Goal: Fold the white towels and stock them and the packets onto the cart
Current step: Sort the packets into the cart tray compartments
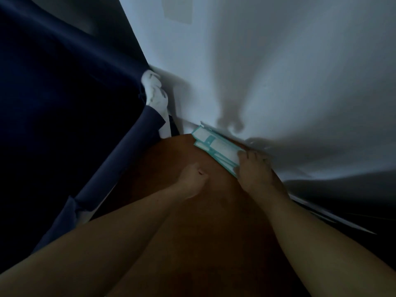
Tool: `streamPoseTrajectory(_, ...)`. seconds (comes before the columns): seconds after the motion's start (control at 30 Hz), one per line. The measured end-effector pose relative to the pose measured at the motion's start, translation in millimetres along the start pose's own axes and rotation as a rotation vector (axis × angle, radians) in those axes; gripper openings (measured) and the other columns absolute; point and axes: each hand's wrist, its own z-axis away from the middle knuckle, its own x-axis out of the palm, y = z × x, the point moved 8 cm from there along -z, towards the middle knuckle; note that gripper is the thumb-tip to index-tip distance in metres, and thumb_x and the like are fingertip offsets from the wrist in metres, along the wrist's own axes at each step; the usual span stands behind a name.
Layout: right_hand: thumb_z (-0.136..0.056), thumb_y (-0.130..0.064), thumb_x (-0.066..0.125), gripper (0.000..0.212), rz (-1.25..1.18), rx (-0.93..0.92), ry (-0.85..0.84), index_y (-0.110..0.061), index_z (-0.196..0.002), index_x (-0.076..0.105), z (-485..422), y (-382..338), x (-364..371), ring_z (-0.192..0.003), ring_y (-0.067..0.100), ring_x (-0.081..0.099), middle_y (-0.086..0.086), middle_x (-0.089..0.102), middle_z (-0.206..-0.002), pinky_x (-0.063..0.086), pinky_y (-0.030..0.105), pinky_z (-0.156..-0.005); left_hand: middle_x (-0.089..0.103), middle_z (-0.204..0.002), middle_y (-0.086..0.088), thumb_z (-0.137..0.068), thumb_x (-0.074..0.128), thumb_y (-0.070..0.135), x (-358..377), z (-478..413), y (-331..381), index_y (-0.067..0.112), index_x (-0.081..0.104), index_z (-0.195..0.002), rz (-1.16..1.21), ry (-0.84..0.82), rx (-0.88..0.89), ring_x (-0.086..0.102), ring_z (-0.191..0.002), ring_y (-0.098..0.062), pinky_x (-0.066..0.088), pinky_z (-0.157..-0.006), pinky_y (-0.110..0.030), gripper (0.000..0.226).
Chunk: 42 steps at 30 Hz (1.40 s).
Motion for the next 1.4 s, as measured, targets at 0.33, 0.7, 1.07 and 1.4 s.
streamPoseTrajectory(0.33, -0.065, -0.038, 0.085, 0.056, -0.183, 0.014, 0.135, -0.011, -0.107, 0.060, 49, -30, 12, -0.091, 0.036, 0.057, 0.015, 0.057, -0.101, 0.048, 0.045, -0.076, 0.056, -0.068, 0.002, -0.093, 0.055, 0.005, 3, 12, -6, 0.011, 0.061, -0.065, 0.104, -0.049, 0.031, 0.054, -0.069, -0.013, 0.038, -0.053, -0.018, 0.029)
streamPoseTrajectory(0.7, -0.087, -0.072, 0.046, 0.067, -0.532, -0.144, 0.320, -0.012, -0.114, 0.058, 93, -65, 5, -0.089, 0.029, 0.061, 0.008, 0.061, -0.101, 0.052, 0.041, -0.076, 0.069, -0.118, -0.013, -0.100, 0.050, 0.012, 1, 21, -42, 0.008, 0.058, -0.124, 0.744, -0.076, -0.265, 0.066, -0.104, -0.029, 0.053, -0.076, -0.036, 0.025)
streamPoseTrajectory(1.07, -0.094, -0.044, 0.060, 0.057, -0.316, 0.235, -0.042, -0.008, -0.136, 0.048, 25, -19, 19, -0.124, 0.037, 0.046, 0.018, 0.049, -0.133, 0.038, 0.041, -0.101, 0.066, -0.101, -0.004, -0.100, 0.047, 0.011, -5, 24, -60, 0.014, 0.052, -0.122, 0.742, -0.120, -0.284, 0.065, -0.091, -0.022, 0.055, -0.078, -0.039, 0.023)
streamPoseTrajectory(1.4, -0.103, -0.024, 0.043, 0.027, -0.271, 0.189, 0.084, -0.004, -0.106, 0.061, 32, -24, -10, -0.102, 0.038, 0.063, 0.019, 0.066, -0.108, 0.049, 0.041, -0.083, 0.069, -0.104, -0.004, -0.101, 0.050, 0.014, -22, 30, -47, 0.020, 0.058, -0.116, 0.789, -0.102, -0.251, 0.067, -0.093, -0.021, 0.053, -0.075, -0.039, 0.017)
